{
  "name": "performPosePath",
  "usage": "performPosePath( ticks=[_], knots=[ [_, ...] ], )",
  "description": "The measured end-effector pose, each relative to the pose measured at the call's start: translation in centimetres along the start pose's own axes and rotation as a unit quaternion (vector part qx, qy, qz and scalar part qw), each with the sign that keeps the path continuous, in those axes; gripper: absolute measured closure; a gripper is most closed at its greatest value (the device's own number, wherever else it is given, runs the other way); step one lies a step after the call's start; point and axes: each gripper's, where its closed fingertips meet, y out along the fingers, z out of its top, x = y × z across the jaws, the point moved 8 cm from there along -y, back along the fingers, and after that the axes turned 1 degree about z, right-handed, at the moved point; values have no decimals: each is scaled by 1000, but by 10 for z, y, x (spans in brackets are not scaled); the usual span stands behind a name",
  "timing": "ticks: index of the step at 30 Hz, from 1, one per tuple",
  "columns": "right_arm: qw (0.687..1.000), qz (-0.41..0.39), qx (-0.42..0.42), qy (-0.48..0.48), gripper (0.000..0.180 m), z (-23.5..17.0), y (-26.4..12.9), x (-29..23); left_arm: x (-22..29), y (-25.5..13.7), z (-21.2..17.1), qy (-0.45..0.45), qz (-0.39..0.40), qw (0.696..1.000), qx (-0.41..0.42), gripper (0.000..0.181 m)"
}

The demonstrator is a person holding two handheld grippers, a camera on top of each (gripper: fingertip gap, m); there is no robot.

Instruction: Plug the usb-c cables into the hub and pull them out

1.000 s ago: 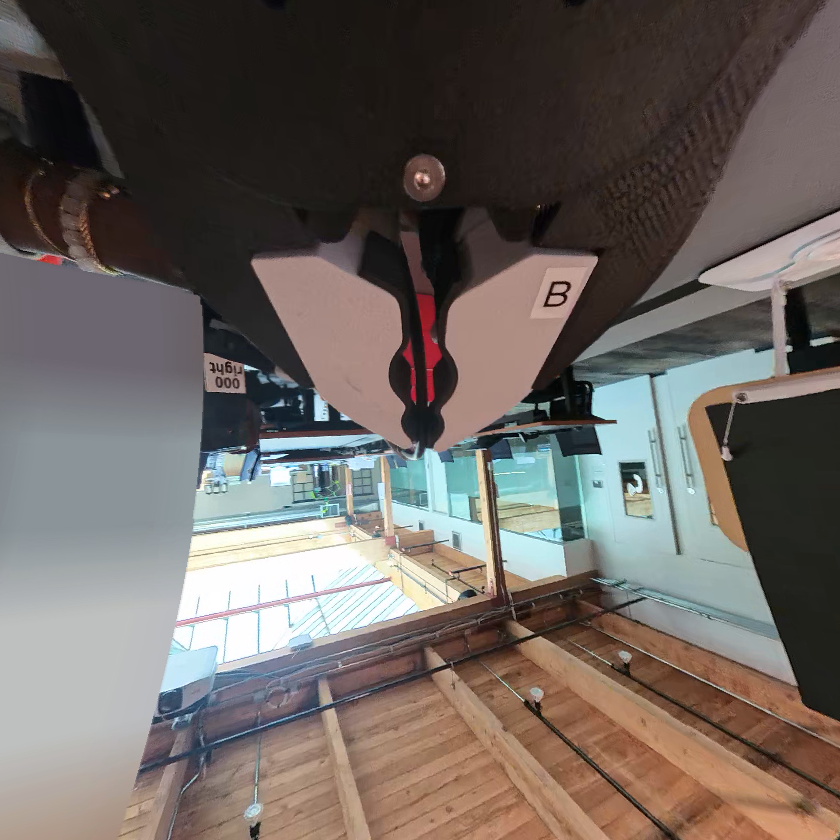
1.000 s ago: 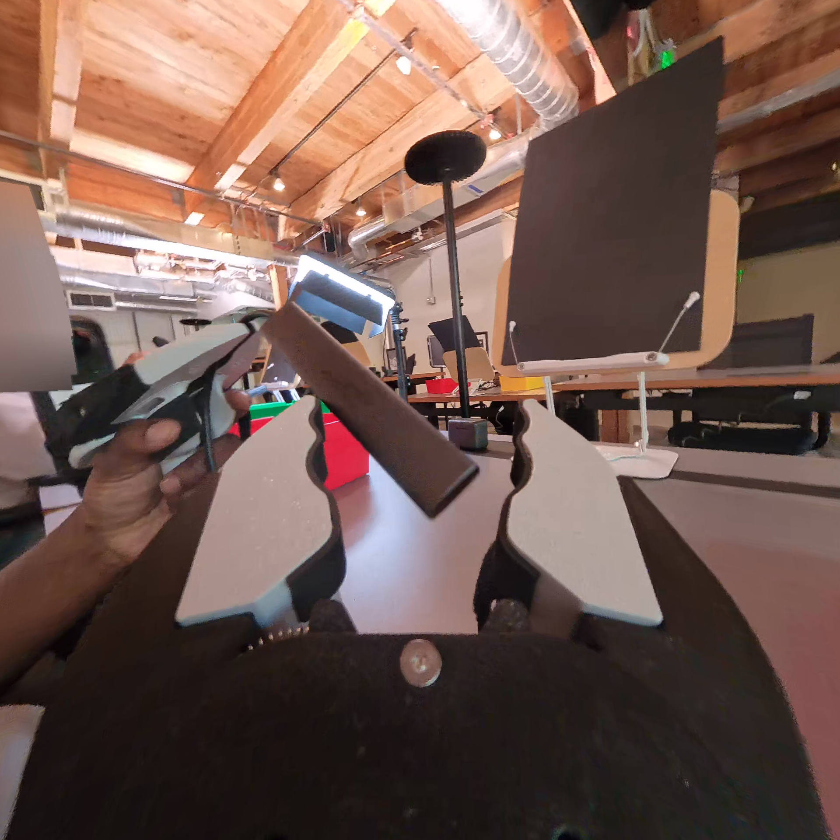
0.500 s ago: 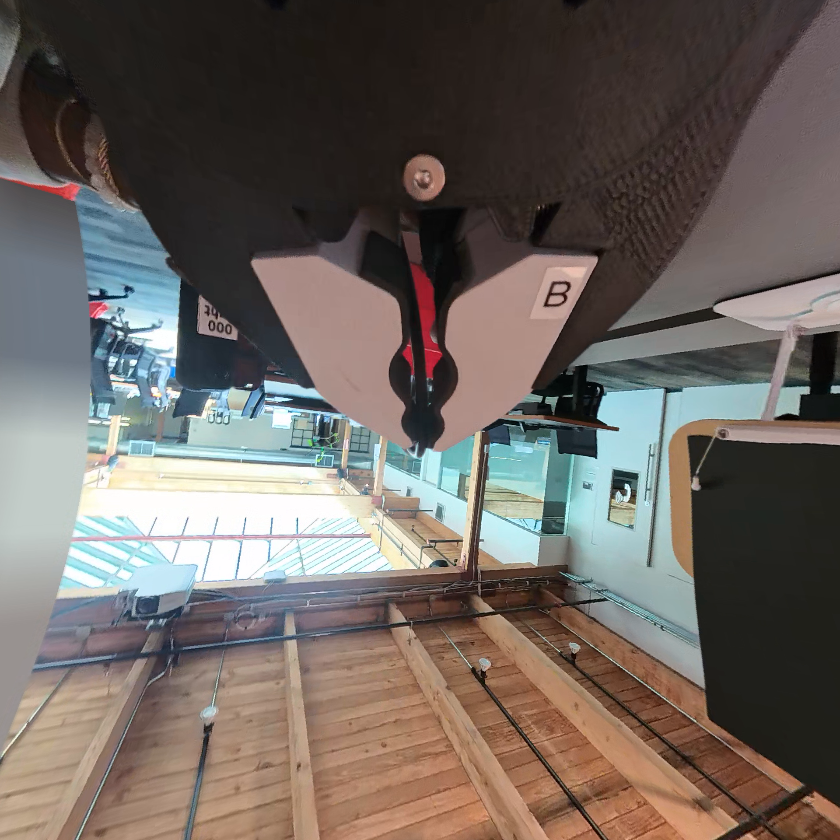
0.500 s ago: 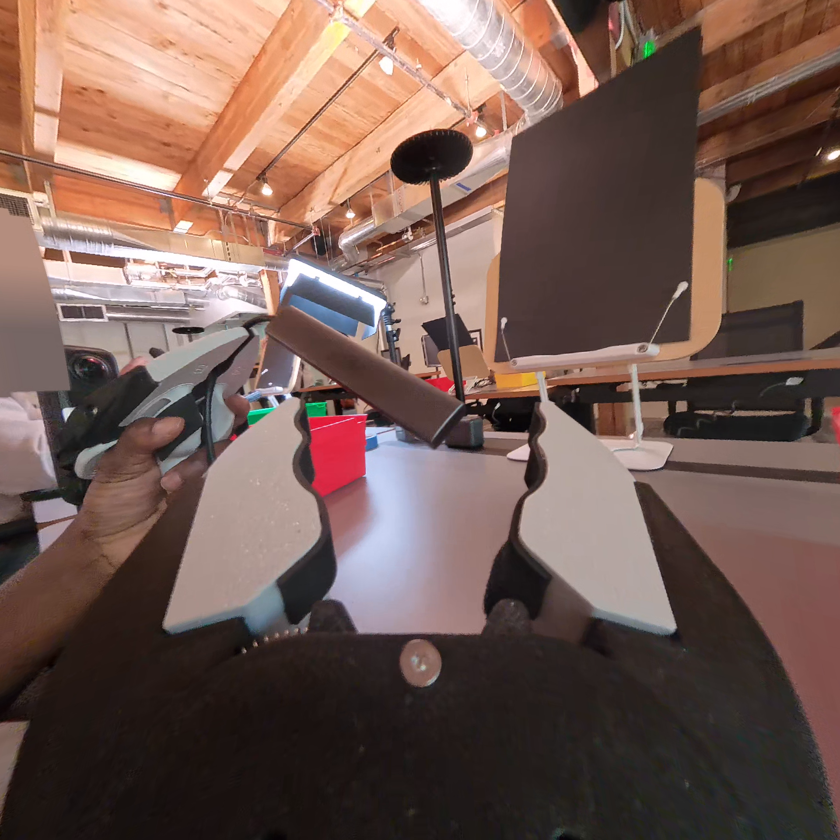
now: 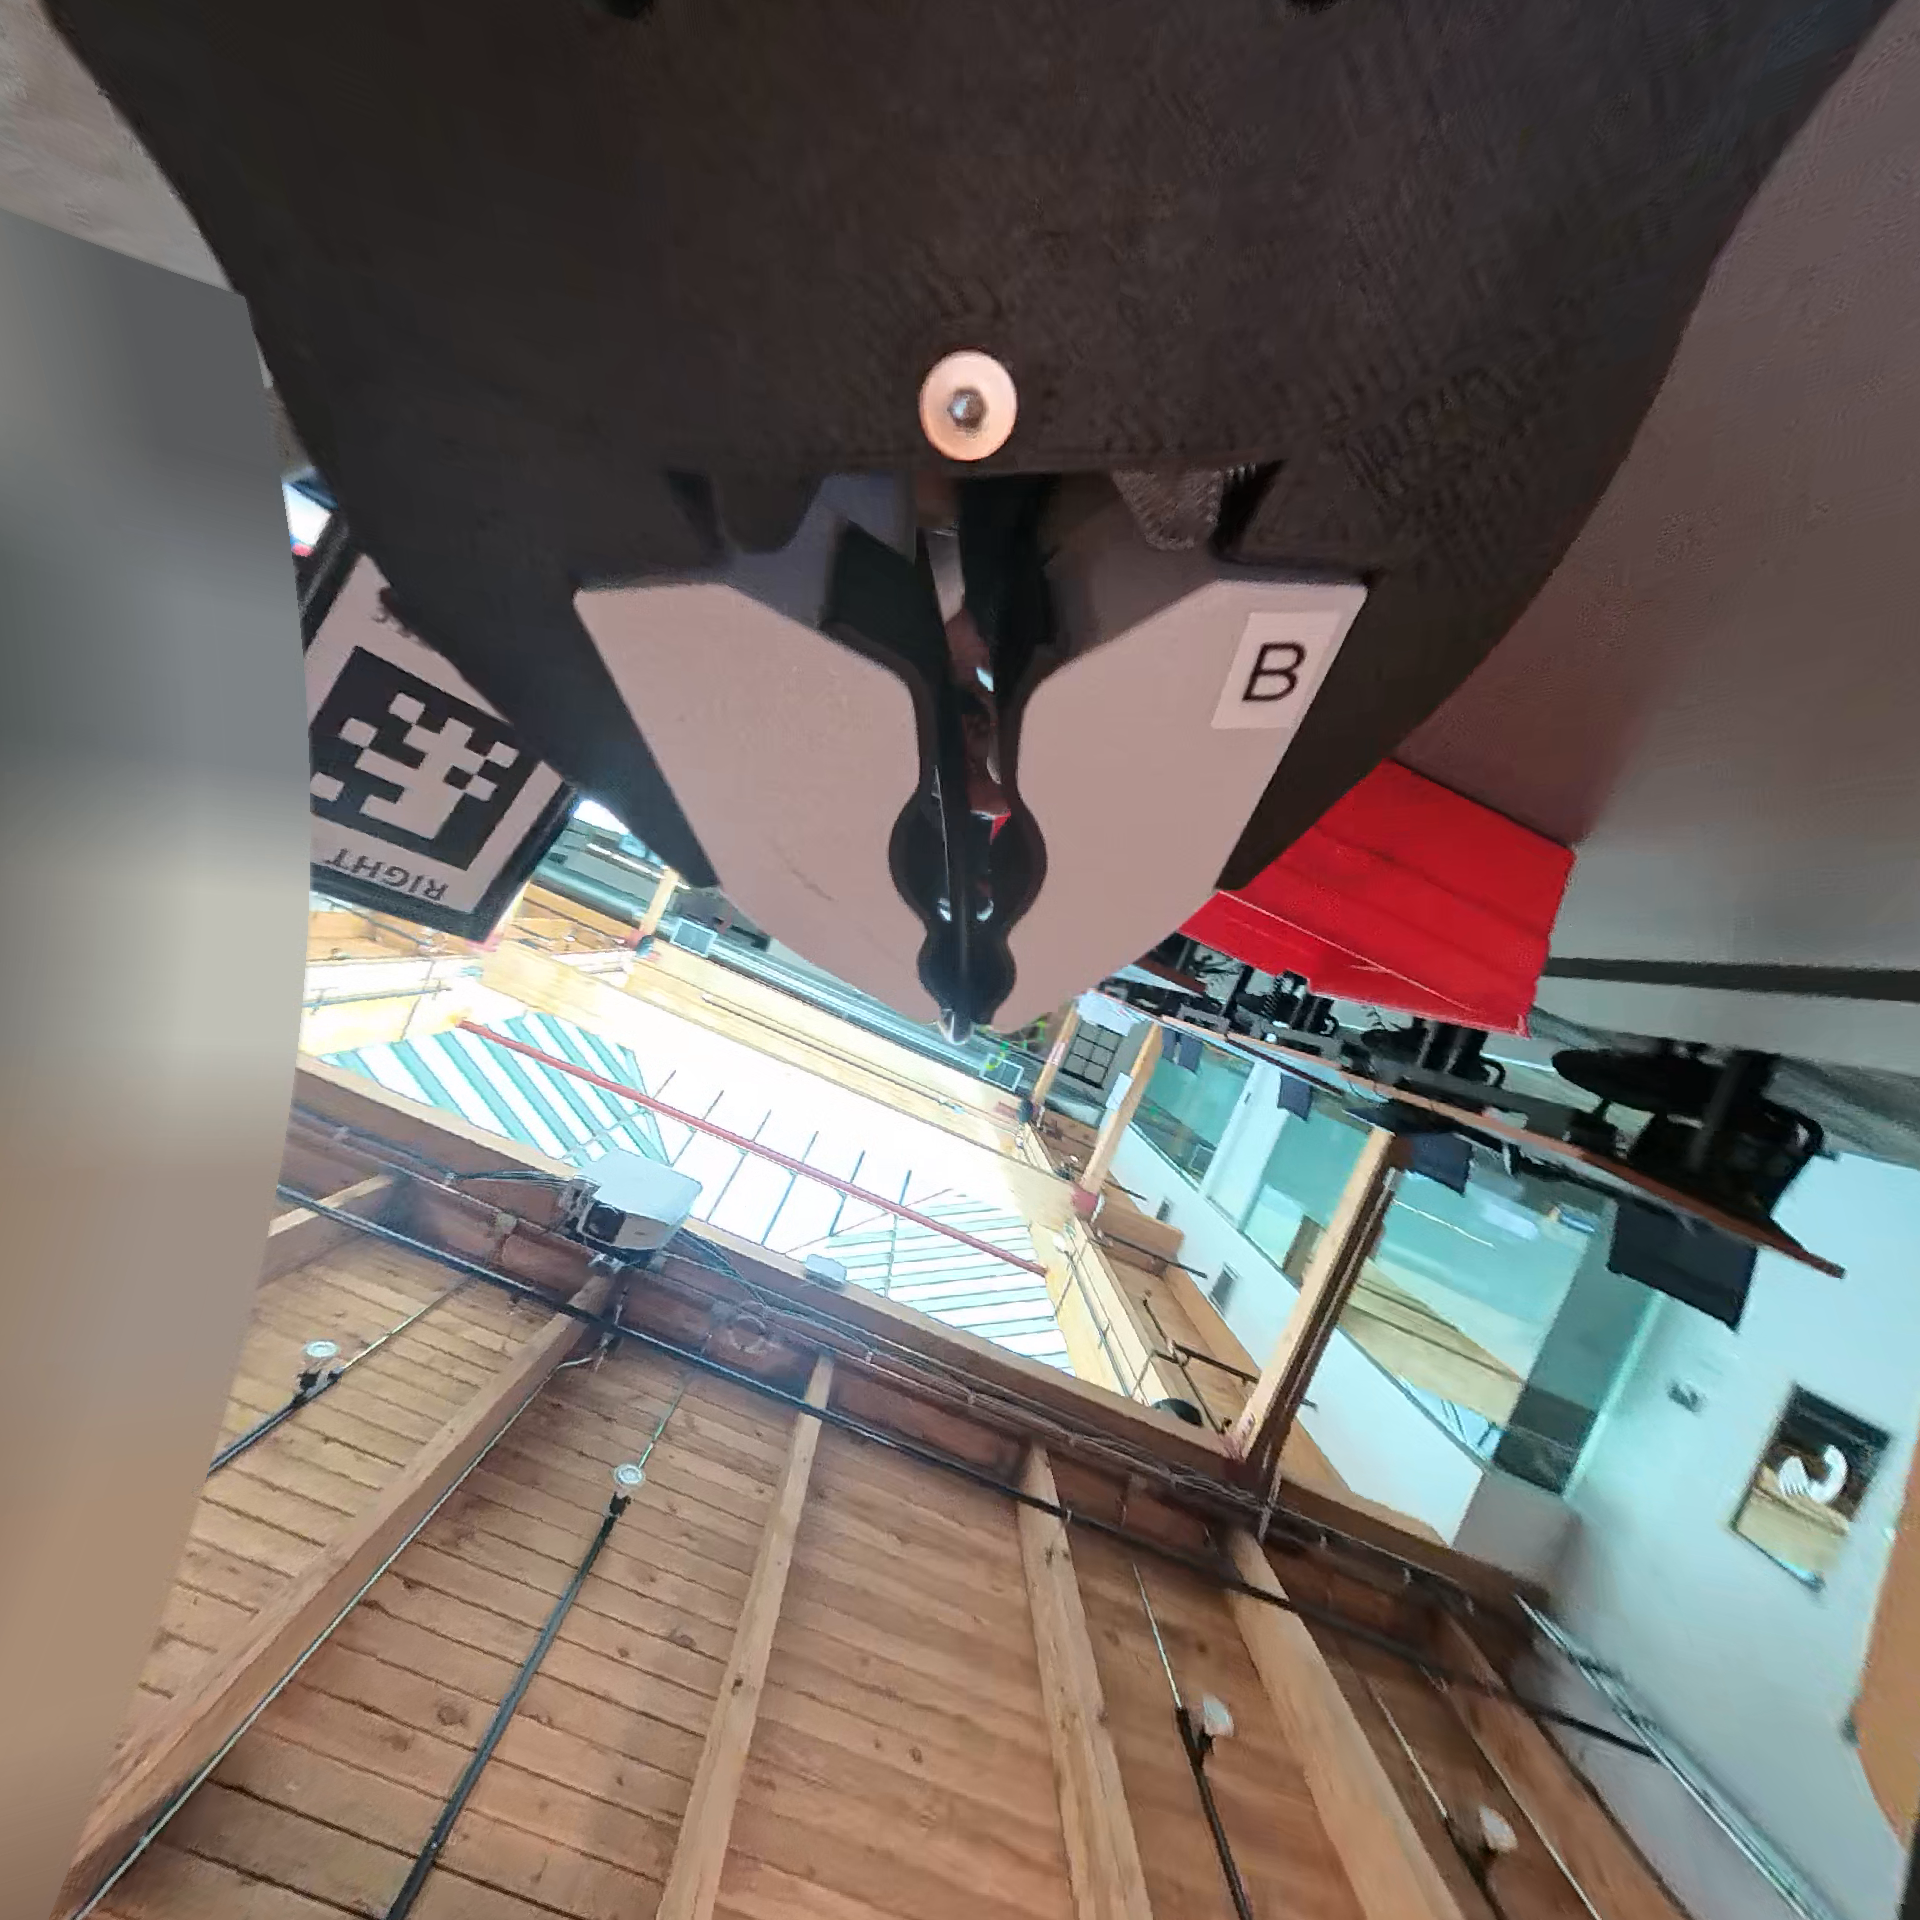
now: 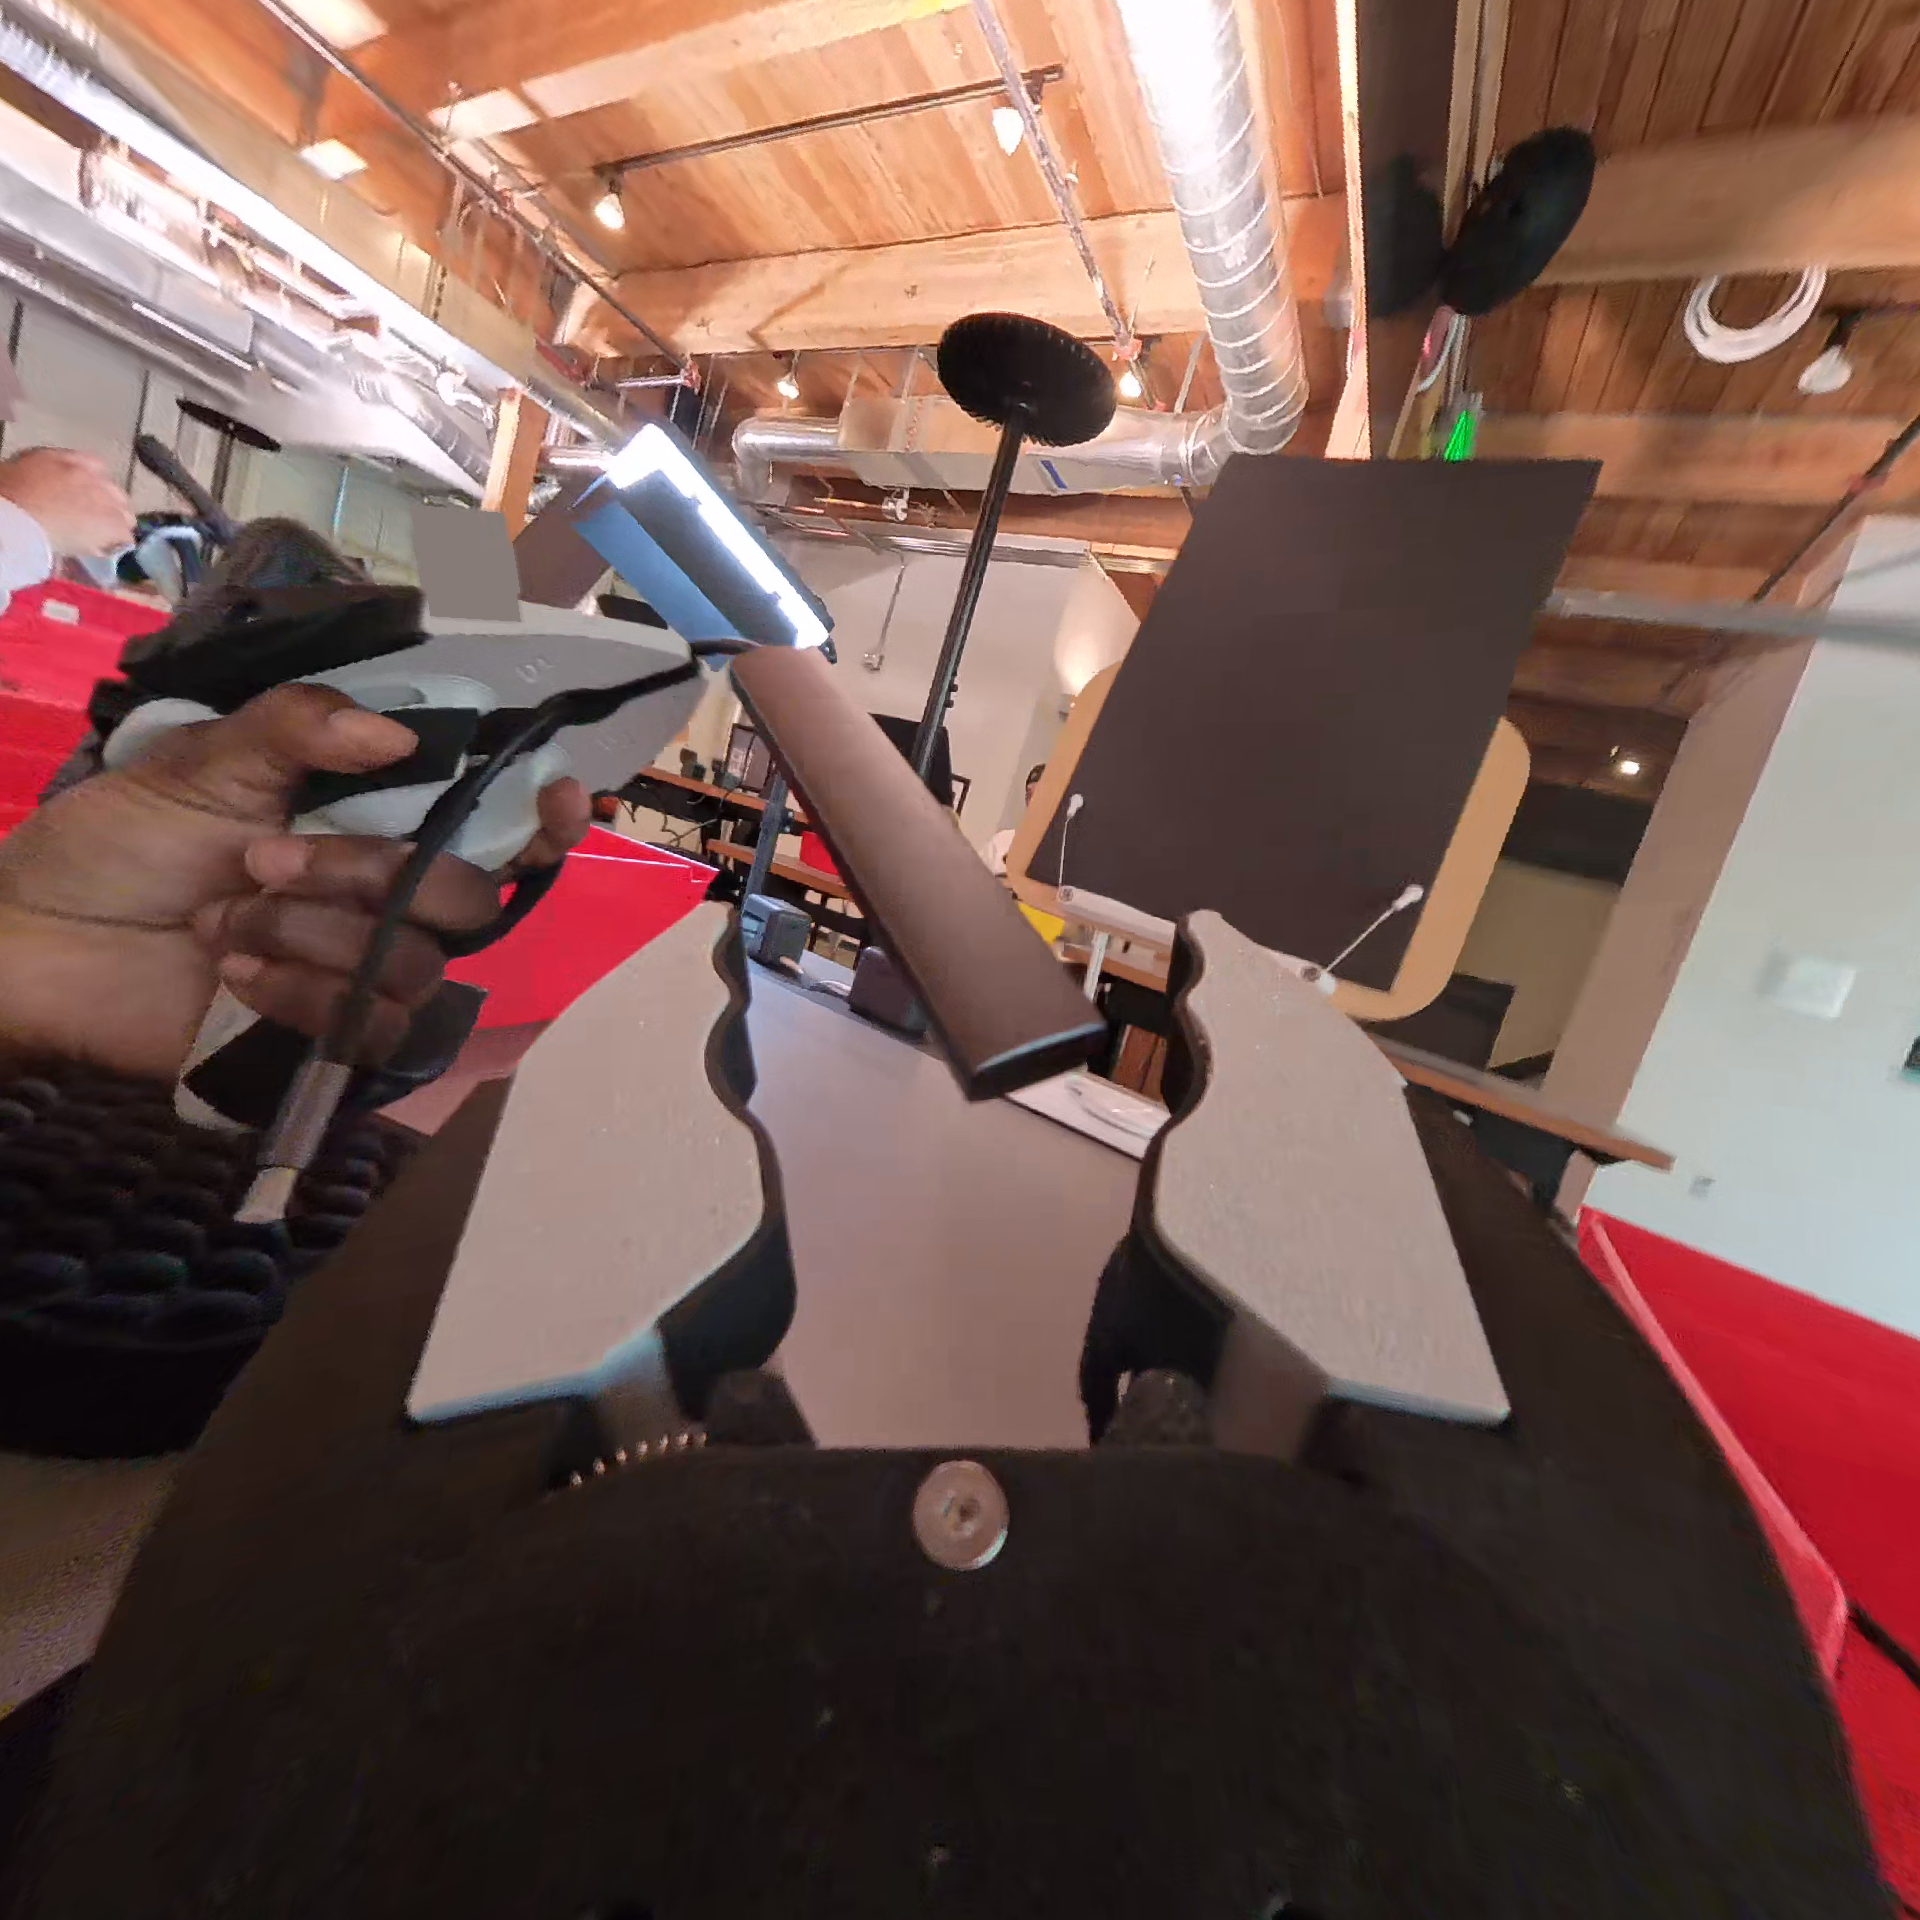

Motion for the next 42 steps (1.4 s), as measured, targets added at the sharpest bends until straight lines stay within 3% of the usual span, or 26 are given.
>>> performPosePath(
  ticks=[3, 6, 12, 15, 17, 20, 22, 25, 27, 29, 31, 34, 36, 42],
  knots=[
    [1000, -1, -4, -29, 108, 1, 0, -3, 0, 0, 1, -8, -8, 1000, 2, 177],
    [999, -13, 6, -33, 139, 4, -4, 0, 0, 0, 1, -5, -6, 1000, -1, 177],
    [997, -3, 27, -72, 145, 11, -9, -7, -1, 1, 2, 3, 7, 1000, 1, 177],
    [989, -19, 29, -146, 154, 16, -12, -11, -3, -2, 10, 39, 52, 998, 22, 157],
    [974, -24, 21, -225, 170, 17, -13, -16, -1, -4, 14, 93, 75, 993, 19, 155],
    [919, -41, 4, -393, 171, 15, -12, -24, 4, -3, 15, 211, 129, 969, 2, 149],
    [894, -28, -11, -446, 171, 10, -10, -31, 10, 3, 7, 295, 142, 944, -24, 147],
    [928, -11, -26, -370, 171, 6, -9, -32, 23, 12, -11, 428, 107, 894, -79, 145],
    [964, -12, -30, -263, 171, 9, -8, -24, 28, 16, -23, 526, 105, 838, -102, 140],
    [996, -20, -31, -84, 171, 13, -7, -11, 30, 20, -34, 631, 133, 757, -108, 140],
    [991, -17, -21, 129, 171, 15, -6, 2, 31, 25, -47, 697, 146, 692, -120, 140],
    [946, 6, -28, 324, 170, 12, -4, 9, 29, 30, -63, 714, 144, 669, -150, 140],
    [930, 15, -44, 364, 170, 9, -3, 7, 28, 31, -62, 731, 161, 648, -143, 142],
    [907, 60, -86, 409, 170, 6, 1, -2, 15, 30, -69, 706, 158, 652, -227, 147]
  ],
)
